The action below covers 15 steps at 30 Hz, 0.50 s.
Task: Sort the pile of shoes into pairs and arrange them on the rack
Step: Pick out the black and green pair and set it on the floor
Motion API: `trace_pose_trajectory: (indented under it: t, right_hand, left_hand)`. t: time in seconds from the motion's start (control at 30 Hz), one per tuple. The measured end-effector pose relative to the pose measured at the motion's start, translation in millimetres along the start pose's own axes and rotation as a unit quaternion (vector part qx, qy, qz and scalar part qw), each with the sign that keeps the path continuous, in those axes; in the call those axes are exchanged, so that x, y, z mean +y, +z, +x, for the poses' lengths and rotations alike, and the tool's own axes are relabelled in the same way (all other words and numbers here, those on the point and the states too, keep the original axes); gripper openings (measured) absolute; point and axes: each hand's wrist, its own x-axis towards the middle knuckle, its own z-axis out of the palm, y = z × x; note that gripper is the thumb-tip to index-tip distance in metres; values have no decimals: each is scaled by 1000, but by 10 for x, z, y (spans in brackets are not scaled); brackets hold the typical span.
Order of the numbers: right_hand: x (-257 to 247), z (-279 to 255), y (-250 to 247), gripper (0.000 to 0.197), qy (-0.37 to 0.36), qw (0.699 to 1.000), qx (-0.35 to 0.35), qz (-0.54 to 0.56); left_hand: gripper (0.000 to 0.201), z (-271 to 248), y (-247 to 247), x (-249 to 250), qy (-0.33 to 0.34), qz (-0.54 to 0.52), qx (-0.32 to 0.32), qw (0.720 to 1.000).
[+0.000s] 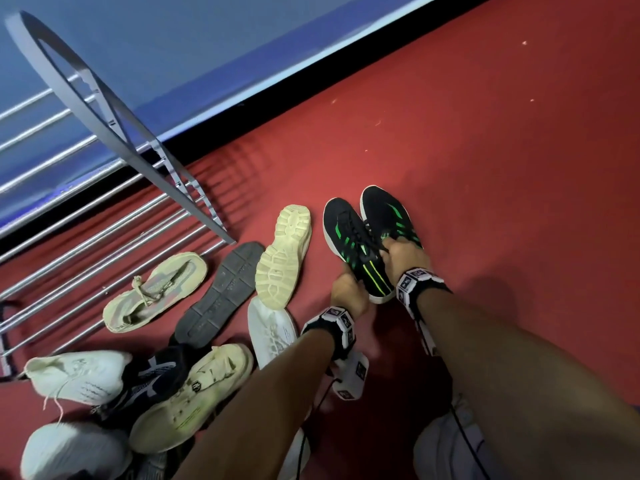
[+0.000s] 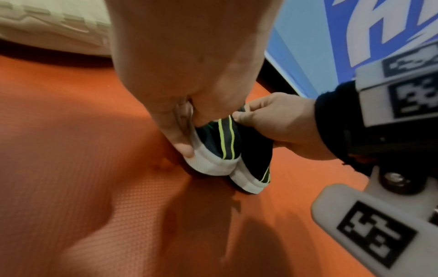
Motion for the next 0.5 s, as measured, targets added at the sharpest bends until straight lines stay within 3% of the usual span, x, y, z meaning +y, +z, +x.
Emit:
trace_pose_trajectory:
  t: [0.13,0.27,0.37,0.43,0.5]
  right_hand:
    - [4,36,79,16,42,997,-18,68]
    - [-13,-17,132,26,159,980,32,112]
    - [93,-52,92,69,263,951,2,160]
    - [151,-37,72,77,272,942,-37,191]
    - [202,6,57,63,242,950,-28,195]
  left_hand:
    - [43,15,-31,15,-6,-12,-24,1000]
    - [44,-36,-63,-49,-4,-35,-19,999]
    - [46,-43,-52,-96,3,-21,-37,999]
    - [45,12,3,-162,-1,-23,-49,999]
    - [42,42,60,-192,0,-23,-55,998]
